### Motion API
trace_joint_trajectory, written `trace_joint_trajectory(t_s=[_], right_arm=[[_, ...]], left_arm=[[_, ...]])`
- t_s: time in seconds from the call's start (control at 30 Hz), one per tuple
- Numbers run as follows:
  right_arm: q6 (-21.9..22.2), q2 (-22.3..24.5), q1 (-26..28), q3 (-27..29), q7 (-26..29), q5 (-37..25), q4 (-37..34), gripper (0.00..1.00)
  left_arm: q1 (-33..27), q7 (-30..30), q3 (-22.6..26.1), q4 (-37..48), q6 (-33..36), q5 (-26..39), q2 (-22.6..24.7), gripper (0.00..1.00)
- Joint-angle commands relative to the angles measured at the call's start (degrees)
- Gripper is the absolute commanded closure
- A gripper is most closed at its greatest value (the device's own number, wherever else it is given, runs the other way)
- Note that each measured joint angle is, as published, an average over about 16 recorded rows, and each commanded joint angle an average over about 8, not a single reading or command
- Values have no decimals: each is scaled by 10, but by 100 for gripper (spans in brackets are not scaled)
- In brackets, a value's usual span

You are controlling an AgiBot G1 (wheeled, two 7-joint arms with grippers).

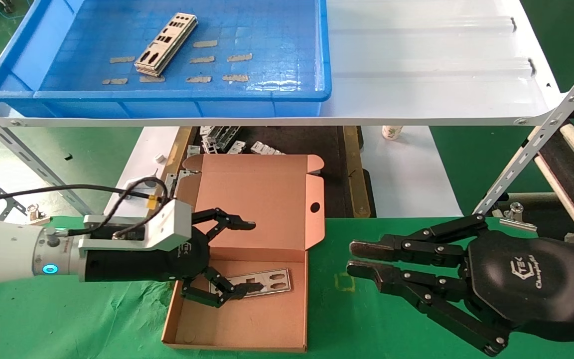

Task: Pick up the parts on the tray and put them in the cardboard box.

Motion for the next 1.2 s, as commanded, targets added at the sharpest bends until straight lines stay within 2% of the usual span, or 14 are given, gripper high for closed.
trace_joint_trajectory(t_s=[0.03,1.2], right_arm=[[0,0,0,0,0,0,0,0],[0,0,0,0,0,0,0,0]], left_arm=[[9,-14,-11,-20,1,-9,-9,0],[173,-266,-206,-376,14,-157,-166,0]])
